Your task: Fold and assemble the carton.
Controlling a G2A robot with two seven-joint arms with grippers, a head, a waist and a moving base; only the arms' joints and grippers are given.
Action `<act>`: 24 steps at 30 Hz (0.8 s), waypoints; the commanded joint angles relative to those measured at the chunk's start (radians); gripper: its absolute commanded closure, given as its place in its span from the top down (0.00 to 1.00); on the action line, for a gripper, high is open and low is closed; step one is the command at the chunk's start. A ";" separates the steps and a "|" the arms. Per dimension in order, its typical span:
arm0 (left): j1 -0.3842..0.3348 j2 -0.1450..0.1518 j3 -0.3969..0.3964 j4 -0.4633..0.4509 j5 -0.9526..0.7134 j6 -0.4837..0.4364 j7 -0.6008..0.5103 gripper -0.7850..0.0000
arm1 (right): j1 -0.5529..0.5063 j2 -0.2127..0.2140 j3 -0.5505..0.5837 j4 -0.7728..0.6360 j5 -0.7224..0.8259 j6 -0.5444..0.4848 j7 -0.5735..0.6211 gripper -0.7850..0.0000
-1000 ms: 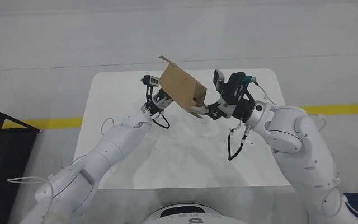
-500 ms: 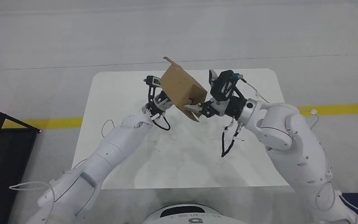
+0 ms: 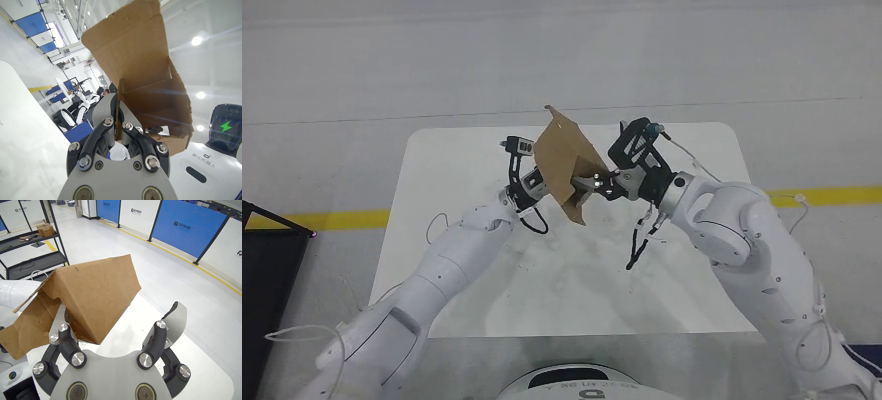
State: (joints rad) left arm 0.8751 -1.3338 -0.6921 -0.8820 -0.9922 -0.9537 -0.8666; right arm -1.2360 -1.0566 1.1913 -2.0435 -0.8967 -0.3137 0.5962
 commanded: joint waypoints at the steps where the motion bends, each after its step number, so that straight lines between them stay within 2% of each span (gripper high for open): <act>1: 0.006 -0.003 -0.011 -0.005 -0.018 0.012 -0.011 0.00 | -0.001 0.000 0.006 -0.002 0.015 -0.014 -0.006 1.00; 7: 0.024 -0.009 -0.050 -0.022 -0.083 0.057 -0.057 0.00 | -0.046 0.010 0.087 -0.028 0.070 -0.068 -0.028 1.00; 13: 0.033 -0.014 -0.082 -0.023 -0.071 0.084 -0.083 0.00 | -0.112 0.020 0.164 -0.060 0.177 -0.189 -0.103 1.00; 24: 0.039 -0.029 -0.113 -0.010 -0.002 0.085 -0.085 0.00 | -0.073 0.014 0.095 -0.049 0.149 -0.191 -0.102 1.00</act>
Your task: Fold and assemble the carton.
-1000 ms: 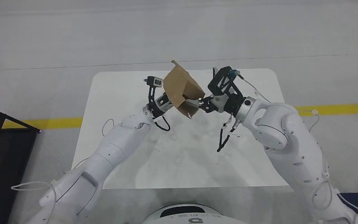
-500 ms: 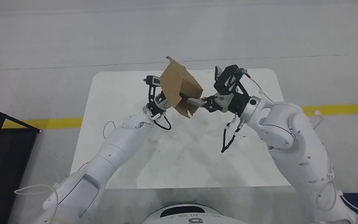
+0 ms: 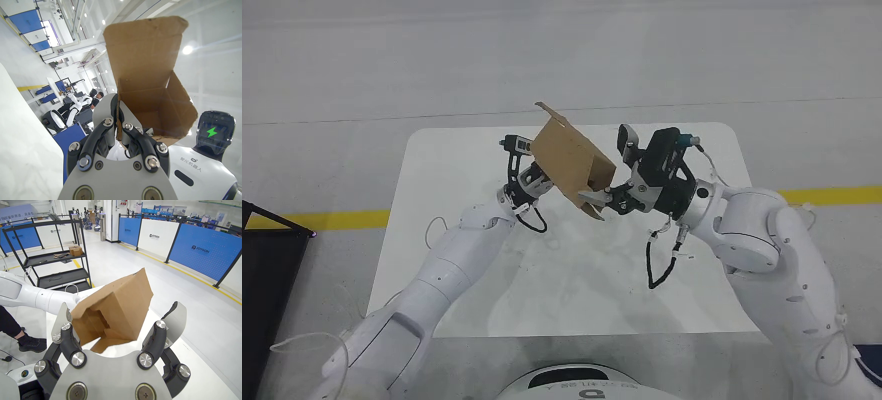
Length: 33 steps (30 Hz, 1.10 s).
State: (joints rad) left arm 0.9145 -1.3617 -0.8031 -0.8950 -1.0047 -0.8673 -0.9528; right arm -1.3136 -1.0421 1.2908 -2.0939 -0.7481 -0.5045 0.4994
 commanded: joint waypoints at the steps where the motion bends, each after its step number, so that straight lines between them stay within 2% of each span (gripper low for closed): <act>1: -0.001 -0.003 -0.005 0.005 0.020 -0.003 0.003 0.00 | 0.007 -0.001 -0.006 0.002 -0.001 0.000 -0.011 1.00; 7: 0.003 -0.010 -0.017 0.005 0.040 -0.003 0.003 0.00 | 0.011 -0.003 -0.020 0.010 -0.037 0.034 -0.009 1.00; 15: 0.011 -0.016 -0.032 -0.010 0.051 0.025 -0.025 0.00 | 0.049 -0.005 -0.042 0.054 0.004 0.001 0.019 1.00; 24: 0.019 -0.019 -0.046 -0.026 0.096 0.049 -0.049 0.00 | 0.062 -0.007 -0.054 0.058 -0.039 0.025 0.030 0.89; 26: 0.020 -0.020 -0.048 -0.028 0.103 0.051 -0.051 0.00 | 0.062 -0.007 -0.056 0.057 -0.045 0.029 0.029 0.82; 33: 0.021 -0.021 -0.059 -0.025 0.142 0.045 -0.045 0.00 | 0.057 -0.007 -0.058 0.050 -0.053 0.036 0.021 0.81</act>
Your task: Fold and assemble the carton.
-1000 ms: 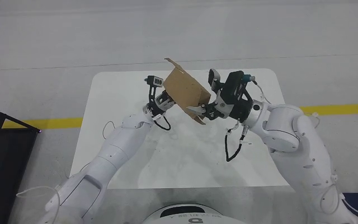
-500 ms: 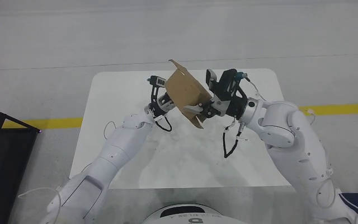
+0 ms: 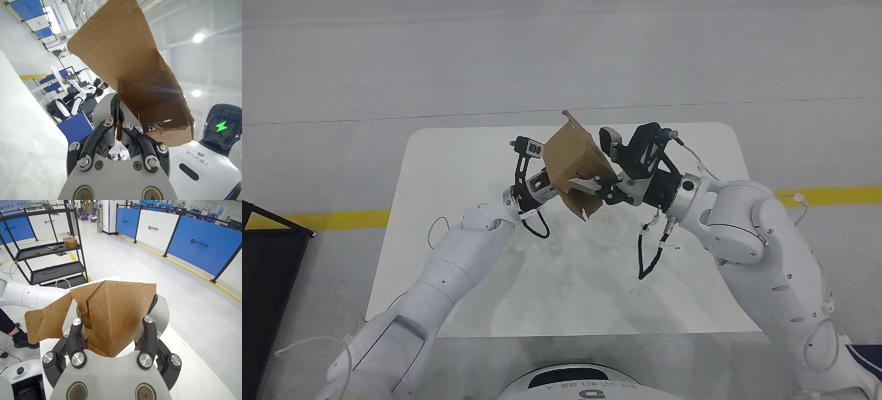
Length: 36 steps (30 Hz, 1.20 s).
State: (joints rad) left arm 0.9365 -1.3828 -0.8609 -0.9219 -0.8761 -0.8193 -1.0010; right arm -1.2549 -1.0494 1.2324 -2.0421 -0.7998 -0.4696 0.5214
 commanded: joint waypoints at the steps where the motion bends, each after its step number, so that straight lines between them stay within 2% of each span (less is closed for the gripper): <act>1: -0.002 0.000 -0.002 0.004 0.024 -0.006 0.007 0.00 | -0.002 0.000 0.001 -0.003 -0.004 0.002 -0.001 0.80; 6: -0.008 0.000 -0.003 0.026 0.100 -0.053 0.053 0.00 | -0.007 0.000 0.002 -0.011 -0.025 0.020 0.006 0.78; 11: -0.009 -0.004 0.000 0.031 0.109 -0.068 0.068 0.00 | -0.002 -0.001 -0.009 -0.008 -0.056 0.052 0.027 0.75; 17: -0.004 -0.006 0.002 0.018 0.098 -0.071 0.071 0.00 | 0.003 -0.003 -0.016 -0.009 -0.040 0.047 0.014 0.76; 20: 0.003 -0.006 -0.003 0.001 0.050 -0.052 0.052 0.00 | -0.006 -0.002 0.003 -0.005 0.003 0.016 -0.013 0.76; 25: 0.026 -0.006 -0.026 -0.044 -0.076 -0.010 0.010 0.00 | -0.023 0.002 0.037 -0.005 0.071 -0.040 -0.035 0.85; 31: 0.051 -0.006 -0.073 -0.082 -0.181 0.062 -0.062 0.00 | -0.067 0.012 0.114 -0.015 0.151 -0.133 -0.093 0.91; 36: 0.068 -0.015 -0.098 -0.085 -0.241 0.111 -0.111 0.00 | -0.105 0.019 0.181 -0.007 0.166 -0.141 -0.108 0.94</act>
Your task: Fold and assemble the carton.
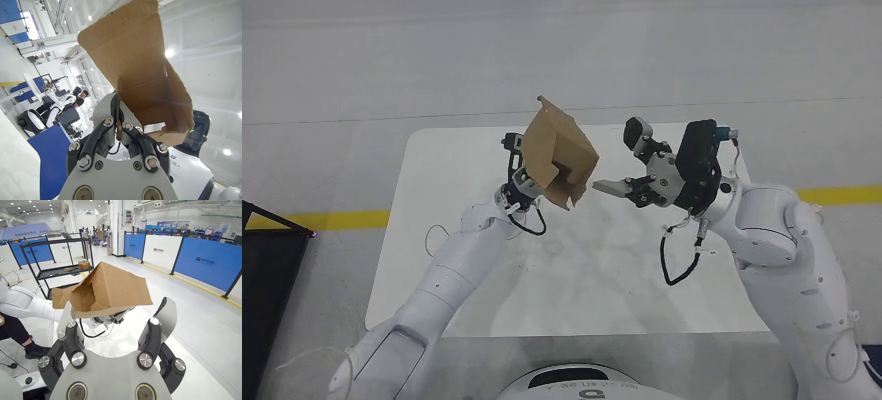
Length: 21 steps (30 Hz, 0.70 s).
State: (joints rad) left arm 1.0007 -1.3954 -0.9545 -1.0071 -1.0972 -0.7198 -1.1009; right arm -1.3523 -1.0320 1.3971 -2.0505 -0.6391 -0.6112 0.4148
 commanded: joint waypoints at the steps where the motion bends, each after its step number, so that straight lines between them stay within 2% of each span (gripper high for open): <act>1: 0.005 -0.005 -0.009 0.003 -0.029 0.021 -0.021 0.00 | -0.017 0.003 0.031 0.002 0.012 0.000 -0.001 0.94; 5: 0.005 -0.015 -0.016 0.022 -0.007 0.039 -0.039 0.00 | -0.045 0.008 0.056 -0.020 0.014 0.019 0.033 0.96; 13: 0.001 -0.034 -0.027 0.043 0.029 0.049 -0.049 0.00 | -0.003 0.006 -0.014 -0.026 -0.018 0.058 0.118 0.99; 21: -0.001 -0.049 -0.033 0.058 0.082 0.047 -0.047 0.00 | 0.038 0.001 -0.070 -0.011 -0.023 0.103 0.133 0.98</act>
State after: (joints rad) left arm 0.9996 -1.4429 -0.9869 -0.9514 -1.0230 -0.6711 -1.1492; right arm -1.3182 -1.0304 1.3326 -2.0627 -0.6643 -0.5132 0.5490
